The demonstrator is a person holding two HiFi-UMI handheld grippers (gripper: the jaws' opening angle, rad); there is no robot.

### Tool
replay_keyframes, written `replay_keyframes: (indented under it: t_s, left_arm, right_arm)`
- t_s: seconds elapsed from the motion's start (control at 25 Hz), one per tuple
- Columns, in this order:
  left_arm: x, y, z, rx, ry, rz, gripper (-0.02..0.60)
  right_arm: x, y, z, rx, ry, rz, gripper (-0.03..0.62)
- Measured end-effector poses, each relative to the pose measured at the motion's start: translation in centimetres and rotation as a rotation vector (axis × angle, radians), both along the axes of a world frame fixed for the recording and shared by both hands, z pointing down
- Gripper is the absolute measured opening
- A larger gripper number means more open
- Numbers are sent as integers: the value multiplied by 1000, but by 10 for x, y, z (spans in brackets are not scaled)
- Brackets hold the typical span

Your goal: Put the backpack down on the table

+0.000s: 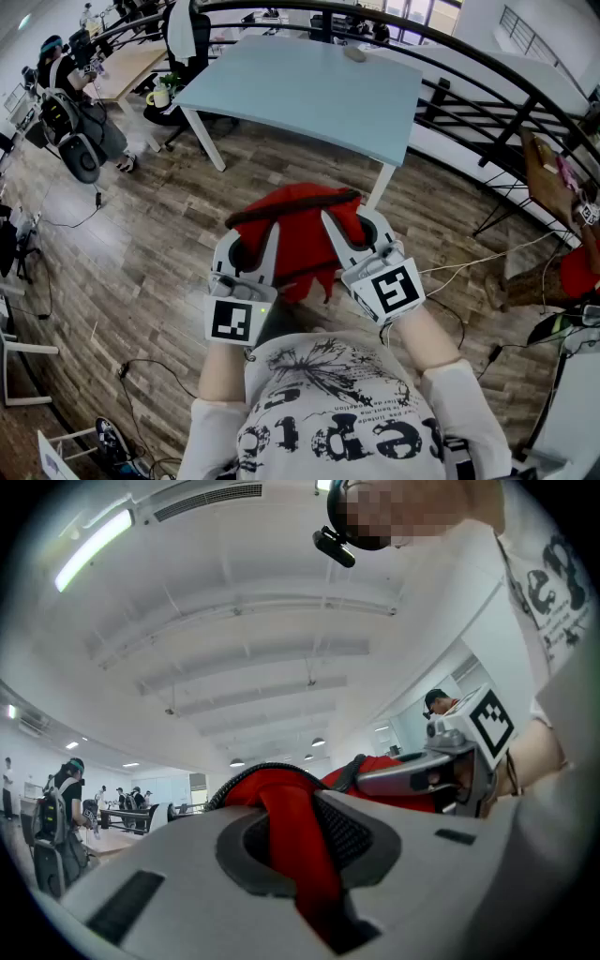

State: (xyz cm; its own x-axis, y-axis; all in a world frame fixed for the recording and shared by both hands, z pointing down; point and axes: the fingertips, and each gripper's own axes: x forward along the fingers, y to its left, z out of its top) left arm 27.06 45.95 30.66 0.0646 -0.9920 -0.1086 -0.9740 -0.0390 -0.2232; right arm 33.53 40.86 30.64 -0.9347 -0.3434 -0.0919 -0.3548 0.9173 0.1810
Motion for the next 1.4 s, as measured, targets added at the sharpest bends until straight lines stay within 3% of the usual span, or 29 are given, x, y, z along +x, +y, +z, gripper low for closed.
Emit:
replay_keyframes:
  t_s: [0.64,1.04,1.4]
  left_arm:
    - [-30,-9,15,-6,26,15,52]
    - [-125,-87,15,-13,23,15,52]
    - [-238,-208,10,-12,5,94,53]
  right_arm:
    - [-29,-10,16,-13,2,18,32]
    - [-125,-89,18,-43,10,11,34]
    - [-234,-205,14,3,-16,114,32]
